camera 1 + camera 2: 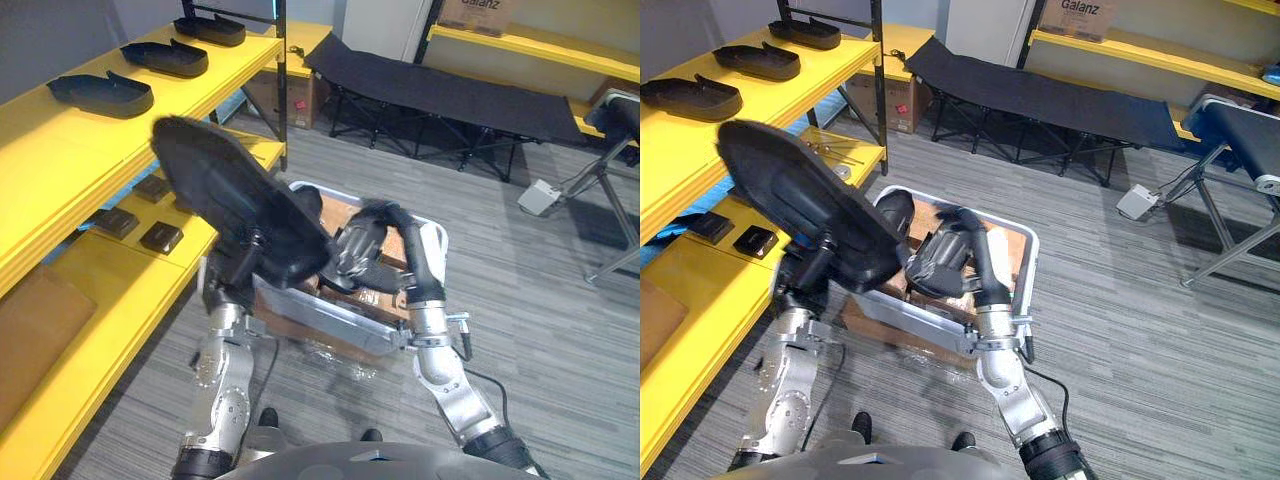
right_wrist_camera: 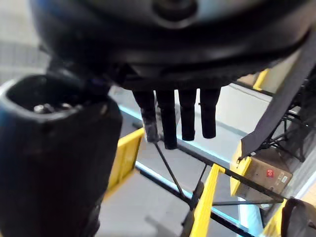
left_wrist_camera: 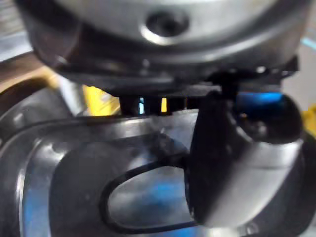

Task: Walk over and take three plastic housings, then place them on the shelf

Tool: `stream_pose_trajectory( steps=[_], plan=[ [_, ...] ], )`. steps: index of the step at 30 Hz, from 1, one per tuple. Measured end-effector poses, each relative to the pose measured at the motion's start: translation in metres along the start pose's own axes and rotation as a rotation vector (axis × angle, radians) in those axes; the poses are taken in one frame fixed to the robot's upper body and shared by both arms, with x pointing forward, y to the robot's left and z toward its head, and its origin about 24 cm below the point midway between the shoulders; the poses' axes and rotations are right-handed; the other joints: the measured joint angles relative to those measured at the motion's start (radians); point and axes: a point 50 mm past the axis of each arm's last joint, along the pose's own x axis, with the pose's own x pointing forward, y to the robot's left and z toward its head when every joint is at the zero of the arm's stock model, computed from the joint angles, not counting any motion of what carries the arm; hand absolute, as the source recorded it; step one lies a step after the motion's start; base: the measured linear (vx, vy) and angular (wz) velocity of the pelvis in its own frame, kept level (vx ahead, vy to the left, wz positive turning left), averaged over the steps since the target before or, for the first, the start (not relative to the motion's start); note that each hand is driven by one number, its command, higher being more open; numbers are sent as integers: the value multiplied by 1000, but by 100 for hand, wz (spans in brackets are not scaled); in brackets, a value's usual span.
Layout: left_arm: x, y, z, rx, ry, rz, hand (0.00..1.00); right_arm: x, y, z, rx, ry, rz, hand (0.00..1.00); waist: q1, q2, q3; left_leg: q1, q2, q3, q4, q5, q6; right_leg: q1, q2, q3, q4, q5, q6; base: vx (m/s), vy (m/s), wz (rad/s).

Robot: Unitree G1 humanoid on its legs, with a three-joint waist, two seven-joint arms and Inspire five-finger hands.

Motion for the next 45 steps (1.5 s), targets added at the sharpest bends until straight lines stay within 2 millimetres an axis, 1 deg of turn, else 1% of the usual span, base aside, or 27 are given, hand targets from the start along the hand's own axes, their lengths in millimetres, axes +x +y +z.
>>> stream_pose_trajectory(
  steps=[1, 3, 5, 6, 9, 10, 12, 14, 19, 24, 25, 27, 28, 30, 31, 32, 33, 34, 35, 36, 37, 38, 39, 41, 43, 44, 45],
  plan=[
    [-2, 13, 12, 142, -85, 60, 0, 0, -22, -3, 127, 42, -63, 100, -19, 0, -1, 0, -2, 4, 0, -2, 2, 0, -2, 3, 0, 0, 0, 22, 15, -8],
    [-3, 20, 15, 242, -118, 96, 0, -5, -39, -6, 194, 67, -103, 100, -20, 1, -2, 0, -3, 9, 0, -4, 2, -2, -3, 9, -2, 1, 1, 17, 11, -10],
    [-10, 33, 17, 420, -150, 163, 0, -16, -66, -13, 278, 98, -186, 100, -31, 4, -3, 0, -1, 27, 0, -9, 2, -13, -2, 27, -2, 2, 2, 17, 8, -20],
    [-13, 36, 17, 451, -150, 177, 0, -18, -70, -14, 289, 103, -199, 100, -38, 5, -4, 0, -1, 32, 0, -10, 1, -16, -1, 33, -2, 2, 3, 24, 2, -22],
    [-23, 46, 15, 578, -154, 222, 0, -40, -90, -20, 297, 153, -273, 100, -57, 15, -8, 0, 4, 55, 0, -17, 0, -29, 3, 55, -4, 2, 3, 27, -8, -21],
    [-25, 47, 15, 597, -154, 231, 0, -43, -92, -21, 290, 162, -276, 100, -64, 18, -10, 0, 5, 59, 0, -18, 1, -32, 3, 58, -4, 3, 3, 27, -9, -21],
    [-27, 50, 15, 614, -157, 253, 0, -59, -101, -26, 261, 211, -306, 100, -78, 38, -16, 1, 6, 71, 0, -20, 5, -36, 5, 70, -7, 7, 10, 26, -8, -15],
    [-27, 52, 17, 615, -162, 269, 0, -66, -104, -31, 248, 247, -322, 100, -88, 48, -22, 5, 6, 80, 0, -23, 4, -37, 5, 78, -7, 7, 10, 18, -4, -12],
    [-31, 61, 22, 573, -188, 291, 0, -76, -103, -44, 221, 331, -315, 100, -96, 67, -24, 15, 8, 87, 0, -36, -3, -34, 7, 91, -8, 5, 9, 4, -4, -9],
    [-37, 67, 21, 556, -175, 345, 0, -77, -82, -55, 263, 391, -255, 100, -76, 75, -21, 9, 7, 68, 1, -37, -4, -29, 6, 75, -8, -3, 7, -8, -12, 13],
    [-38, 67, 21, 546, -173, 355, 0, -77, -75, -58, 278, 415, -229, 100, -67, 75, -22, -4, 6, 37, 9, -36, -3, -20, 2, 45, -8, -7, 11, -2, -26, 58],
    [-40, 67, 20, 541, -171, 375, 0, -75, -67, -61, 292, 428, -201, 100, -64, 76, -21, -22, 4, -8, 25, -36, -2, -4, -2, -3, -8, -11, 16, 4, -33, 75],
    [-44, 71, 23, 526, -170, 405, 0, -71, -58, -64, 300, 439, -164, 100, -57, 76, -21, -30, 3, -40, 32, -35, -2, 11, -1, -34, -8, -15, 15, 10, -38, 72],
    [-48, 77, 30, 481, -186, 464, 0, -65, -45, -67, 297, 450, -96, 100, -20, 80, -19, -49, 2, -92, 50, -31, -1, 37, 1, -95, -8, -27, 17, 9, -51, 82],
    [-50, 79, 32, 471, -193, 484, 0, -63, -42, -68, 301, 453, -81, 100, -12, 81, -19, -57, 0, -110, 56, -31, -1, 44, 2, -117, -8, -32, 18, 4, -55, 108],
    [-56, 84, 39, 449, -208, 525, 0, -57, -34, -68, 276, 449, -38, 100, 8, 85, -16, -69, -5, -157, 54, -21, -3, 66, 1, -172, -8, -43, 21, -19, -40, 110],
    [-59, 87, 43, 442, -214, 539, 0, -55, -32, -68, 272, 446, -24, 100, 17, 88, -14, -81, -13, -170, 51, -26, 0, 81, -2, -213, -7, -50, 23, -23, -27, 122],
    [-61, 89, 46, 439, -219, 545, 0, -53, -31, -68, 264, 446, -15, 100, 18, 89, -13, -92, -8, -156, 56, -32, 4, 92, -3, -250, -7, -56, 27, -23, -13, 153],
    [-62, 91, 49, 425, -223, 542, 0, -52, -32, -68, 250, 446, -14, 100, 14, 93, -4, -113, 19, -68, 71, -29, 11, 120, -6, -335, 5, -69, 36, -2, 12, 207],
    [-62, 91, 48, 399, -220, 517, 0, -52, -36, -69, 235, 451, -38, 100, 12, 99, 2, -142, 47, 33, 101, -15, 26, 144, -17, -414, 29, -87, 44, 8, 35, 214],
    [-62, 91, 48, 391, -216, 504, 0, -52, -39, -69, 226, 457, -52, 100, 15, 102, 3, -154, 61, 86, 116, -9, 31, 152, -21, -451, 42, -94, 48, 24, 98, 203],
    [-65, 91, 47, 390, -207, 478, 0, -53, -45, -70, 206, 465, -79, 100, 19, 104, 4, -168, 79, 174, 138, -2, 30, 170, -34, -511, 65, -108, 59, 34, 130, 174],
    [-71, 93, 46, 385, -187, 460, 0, -53, -47, -71, 199, 469, -101, 100, 21, 102, 5, -173, 84, 222, 140, 19, 29, 180, -49, -551, 88, -117, 71, 32, 131, 149],
    [-81, 98, 43, 398, -147, 464, 0, -53, -47, -72, 201, 475, -109, 100, 40, 96, 10, -173, 55, 222, 136, 19, 33, 182, -82, -553, 111, -121, 73, 31, 146, 53],
    [-85, 98, 40, 392, -124, 452, 0, -52, -43, -72, 218, 473, -104, 100, 44, 88, 25, -169, 32, 220, 134, 12, 46, 184, -108, -542, 127, -128, 65, 13, 201, 11],
    [-86, 97, 39, 372, -116, 441, 0, -50, -39, -72, 237, 464, -96, 100, 44, 82, 47, -156, 17, 230, 138, -6, 58, 186, -130, -517, 145, -139, 61, -26, 213, -4],
    [-85, 95, 38, 362, -113, 435, 0, -50, -37, -72, 242, 468, -89, 100, 44, 78, 51, -158, 15, 237, 149, -17, 59, 182, -141, -507, 155, -145, 62, -40, 195, -30]
  ],
)
